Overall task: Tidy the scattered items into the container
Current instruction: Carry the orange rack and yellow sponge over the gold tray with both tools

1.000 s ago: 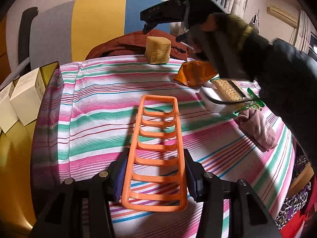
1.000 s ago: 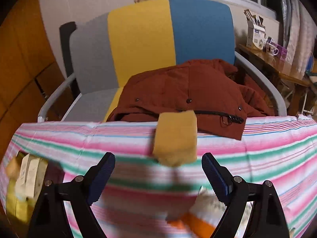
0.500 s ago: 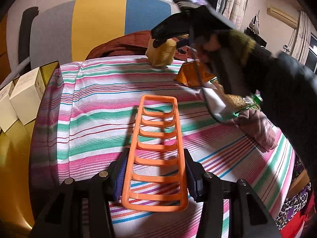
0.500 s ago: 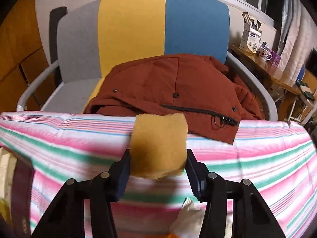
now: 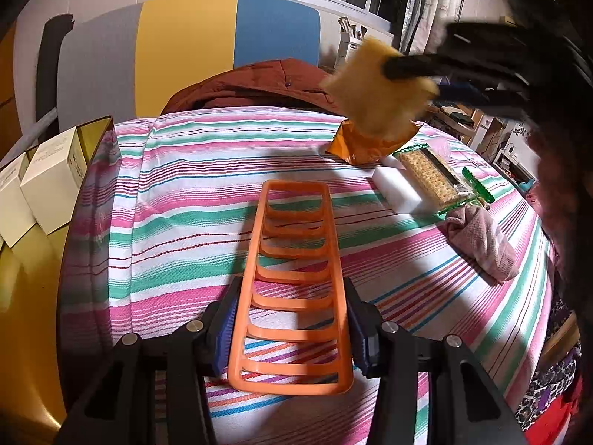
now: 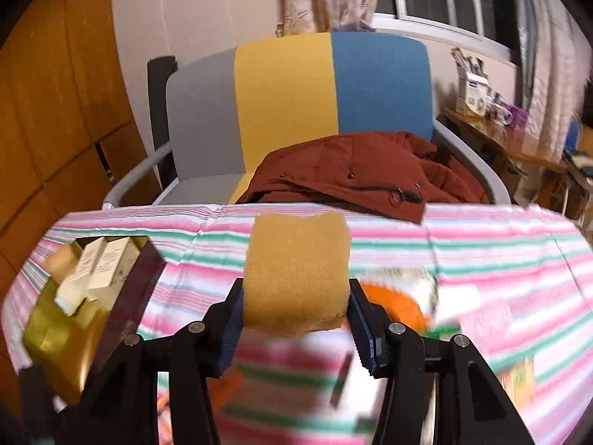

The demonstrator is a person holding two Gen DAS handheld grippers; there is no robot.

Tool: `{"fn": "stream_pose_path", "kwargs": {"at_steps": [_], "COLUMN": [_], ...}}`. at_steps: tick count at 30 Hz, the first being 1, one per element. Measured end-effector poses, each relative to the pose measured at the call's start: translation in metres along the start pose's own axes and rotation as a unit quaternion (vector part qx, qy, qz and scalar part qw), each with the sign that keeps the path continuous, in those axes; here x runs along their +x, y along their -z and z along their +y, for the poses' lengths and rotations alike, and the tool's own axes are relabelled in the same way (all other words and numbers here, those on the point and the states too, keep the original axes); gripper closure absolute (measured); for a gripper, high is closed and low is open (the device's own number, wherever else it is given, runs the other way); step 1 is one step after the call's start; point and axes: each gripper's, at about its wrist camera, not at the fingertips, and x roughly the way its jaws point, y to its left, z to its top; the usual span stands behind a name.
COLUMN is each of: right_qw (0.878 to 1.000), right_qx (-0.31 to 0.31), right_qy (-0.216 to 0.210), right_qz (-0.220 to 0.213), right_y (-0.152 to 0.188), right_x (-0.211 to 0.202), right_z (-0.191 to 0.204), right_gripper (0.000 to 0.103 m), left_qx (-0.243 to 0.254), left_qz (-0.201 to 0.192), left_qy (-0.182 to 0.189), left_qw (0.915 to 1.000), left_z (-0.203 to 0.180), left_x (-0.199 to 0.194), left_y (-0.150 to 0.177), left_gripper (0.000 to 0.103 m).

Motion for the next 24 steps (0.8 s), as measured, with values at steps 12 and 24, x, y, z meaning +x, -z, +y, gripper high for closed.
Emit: {"fn": "stream_pose_path", "kwargs": {"at_steps": [12,24], "right_qw": [0.999,0.999], "right_qx": [0.042,0.041], "right_qy": [0.017,0.026], "right_qz": [-0.016,-0.009], "right_y": [0.074,0.111], "right_x": [-0.052,-0.060], "right_z": [-0.002,0.012], "right_gripper": [0.050,0.050], "left_qx": [0.057,0.067], "left_qz": [-0.010,-0.032], "left_qy": [-0.031,-0.022], "left_qw": [0.9979,0.9970], "left_z": [-0.030,-0.039], "left_x": [-0.023,-0.063], "left_y": [0.031,0.051], "left_gripper": [0.053,0.053]}}
